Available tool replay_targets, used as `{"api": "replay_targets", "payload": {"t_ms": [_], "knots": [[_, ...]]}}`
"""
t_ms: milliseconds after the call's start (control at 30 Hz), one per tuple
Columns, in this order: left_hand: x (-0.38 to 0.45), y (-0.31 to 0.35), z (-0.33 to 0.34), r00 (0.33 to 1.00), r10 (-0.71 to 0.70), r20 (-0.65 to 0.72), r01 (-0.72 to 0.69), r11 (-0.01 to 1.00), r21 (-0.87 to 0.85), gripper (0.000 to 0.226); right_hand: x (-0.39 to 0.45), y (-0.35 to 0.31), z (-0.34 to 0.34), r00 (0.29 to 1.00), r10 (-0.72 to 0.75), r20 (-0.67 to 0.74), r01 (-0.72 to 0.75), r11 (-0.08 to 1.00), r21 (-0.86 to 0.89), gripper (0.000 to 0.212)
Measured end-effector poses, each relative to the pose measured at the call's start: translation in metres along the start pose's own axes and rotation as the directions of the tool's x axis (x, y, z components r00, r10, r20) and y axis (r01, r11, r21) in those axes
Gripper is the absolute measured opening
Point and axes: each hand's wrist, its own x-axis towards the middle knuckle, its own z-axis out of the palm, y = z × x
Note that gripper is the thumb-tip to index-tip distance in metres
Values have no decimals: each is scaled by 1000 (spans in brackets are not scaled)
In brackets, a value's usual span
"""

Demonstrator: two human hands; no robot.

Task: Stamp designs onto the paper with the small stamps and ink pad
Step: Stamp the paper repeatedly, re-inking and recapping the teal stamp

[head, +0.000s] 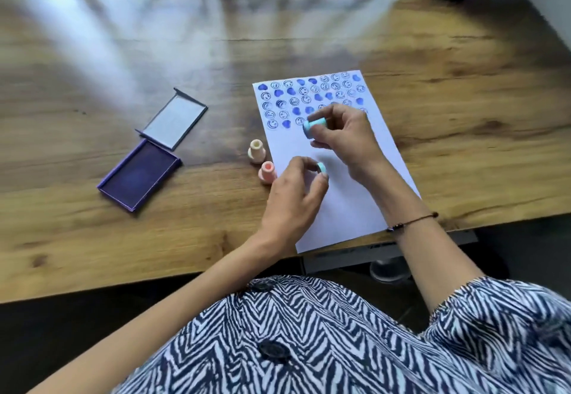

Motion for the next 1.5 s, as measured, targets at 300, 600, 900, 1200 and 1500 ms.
{"api": "replay_targets", "payload": {"t_ms": [300,600,900,1200,1500], "knots": [[-6,0,-11,999,-31,32,32,999,-21,17,27,-18,45,932,-255,258,362,696,-620,18],[-7,-2,-13,997,-80,23,81,994,-70,20,30,-16,47,882,-275,383,472,529,-705,20],[-8,-7,-14,999,-31,-12,31,997,-71,17,32,-13,58,856,-258,448,515,359,-778,15],[-8,-9,-17,997,-76,8,77,991,-106,18,32,-9,55,826,-318,465,556,327,-764,12],[-8,-10,-16,996,-86,4,86,993,-79,15,25,-13,47,905,-290,312,426,604,-674,16]]}}
